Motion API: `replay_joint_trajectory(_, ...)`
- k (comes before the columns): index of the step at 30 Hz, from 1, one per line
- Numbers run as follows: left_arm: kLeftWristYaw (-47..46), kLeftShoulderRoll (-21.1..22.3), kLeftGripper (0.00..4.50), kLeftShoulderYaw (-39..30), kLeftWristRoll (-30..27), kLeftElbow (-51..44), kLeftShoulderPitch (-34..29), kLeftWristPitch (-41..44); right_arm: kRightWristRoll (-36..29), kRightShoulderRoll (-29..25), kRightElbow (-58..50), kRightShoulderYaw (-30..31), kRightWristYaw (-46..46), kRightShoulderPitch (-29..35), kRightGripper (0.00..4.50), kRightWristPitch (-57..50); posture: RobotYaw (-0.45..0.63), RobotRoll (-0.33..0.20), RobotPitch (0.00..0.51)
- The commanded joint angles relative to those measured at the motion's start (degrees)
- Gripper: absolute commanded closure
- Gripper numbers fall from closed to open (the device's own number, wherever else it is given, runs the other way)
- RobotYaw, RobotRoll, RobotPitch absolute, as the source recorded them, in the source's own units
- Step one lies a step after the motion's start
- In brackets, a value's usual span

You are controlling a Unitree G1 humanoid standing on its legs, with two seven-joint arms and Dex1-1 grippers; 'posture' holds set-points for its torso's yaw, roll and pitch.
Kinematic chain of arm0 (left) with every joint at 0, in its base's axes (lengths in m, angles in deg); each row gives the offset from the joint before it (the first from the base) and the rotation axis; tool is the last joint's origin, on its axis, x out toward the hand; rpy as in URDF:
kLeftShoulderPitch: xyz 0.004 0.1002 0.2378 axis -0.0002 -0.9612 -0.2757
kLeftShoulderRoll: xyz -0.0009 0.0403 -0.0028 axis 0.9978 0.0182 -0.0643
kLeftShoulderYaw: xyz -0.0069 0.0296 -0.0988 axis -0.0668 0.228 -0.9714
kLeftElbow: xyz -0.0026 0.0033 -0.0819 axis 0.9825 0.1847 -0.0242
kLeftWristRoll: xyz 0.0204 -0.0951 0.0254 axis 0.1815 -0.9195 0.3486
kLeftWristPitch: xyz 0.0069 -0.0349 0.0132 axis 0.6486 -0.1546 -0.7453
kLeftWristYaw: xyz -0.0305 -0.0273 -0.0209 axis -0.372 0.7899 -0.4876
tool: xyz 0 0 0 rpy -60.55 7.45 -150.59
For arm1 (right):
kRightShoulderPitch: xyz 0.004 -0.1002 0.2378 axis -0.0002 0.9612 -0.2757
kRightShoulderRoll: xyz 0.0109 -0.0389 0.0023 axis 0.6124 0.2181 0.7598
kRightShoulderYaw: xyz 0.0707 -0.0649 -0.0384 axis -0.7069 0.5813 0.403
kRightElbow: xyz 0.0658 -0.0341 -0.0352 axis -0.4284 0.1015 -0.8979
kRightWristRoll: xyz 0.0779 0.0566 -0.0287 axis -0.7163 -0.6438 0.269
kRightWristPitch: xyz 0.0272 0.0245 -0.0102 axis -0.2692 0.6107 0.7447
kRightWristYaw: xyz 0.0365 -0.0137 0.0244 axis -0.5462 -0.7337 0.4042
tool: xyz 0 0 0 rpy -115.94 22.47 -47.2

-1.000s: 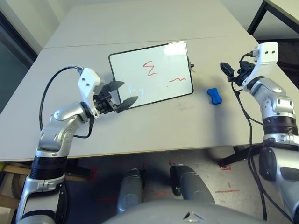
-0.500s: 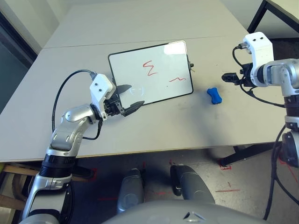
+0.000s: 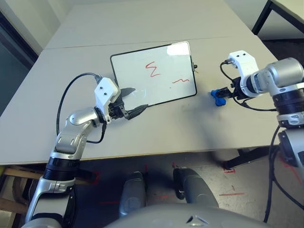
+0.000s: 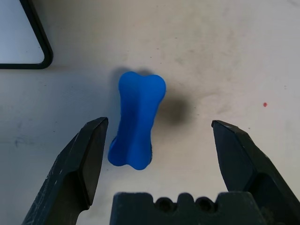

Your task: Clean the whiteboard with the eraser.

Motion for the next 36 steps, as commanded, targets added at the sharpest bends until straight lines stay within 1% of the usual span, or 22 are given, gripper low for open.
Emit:
replay_joint_trajectory(1, -0.05, -0.26, 0.00, 0.22, 0.82, -0.33, -0.97, -0.74, 0.51, 0.51, 0.69, 0.47, 0.63, 0.14, 0.02, -0.67, -0.10, 0.000, 0.109)
replay_joint_trajectory(12, -0.02, -0.88, 0.00, 0.10, 0.86, 0.92, -0.92, -1.89, 1.87, 2.85, 3.76, -0.63, 2.96, 2.12, 0.02, 1.51, -0.10, 0.000, 0.108)
replay_joint_trajectory(23, 0.13, -0.96, 0.00, 0.18, 1.06, 2.02, -0.81, -2.97, 2.95, 4.68, 6.48, -2.14, 4.74, 2.13, 0.02, 4.45, -0.10, 0.000, 0.105)
replay_joint_trajectory(30, 0.18, -0.81, 0.00, 0.13, 1.07, 2.38, -0.77, -3.34, 3.52, 5.25, 6.10, -1.46, 4.25, 2.70, 0.02, 5.44, -0.09, 0.000, 0.104)
replay_joint_trajectory(33, 0.27, -0.64, 0.00, 0.00, 0.95, 2.32, -0.81, -3.32, 3.52, 5.00, 5.87, -0.68, 3.69, 3.02, 0.67, 5.42, -0.09, 0.000, 0.104)
replay_joint_trajectory(36, 0.24, -0.54, 0.00, -0.01, 1.02, 2.38, -0.79, -3.30, 3.61, 4.64, 5.77, -0.05, 3.08, 3.14, 1.79, 5.58, -0.09, 0.000, 0.103)
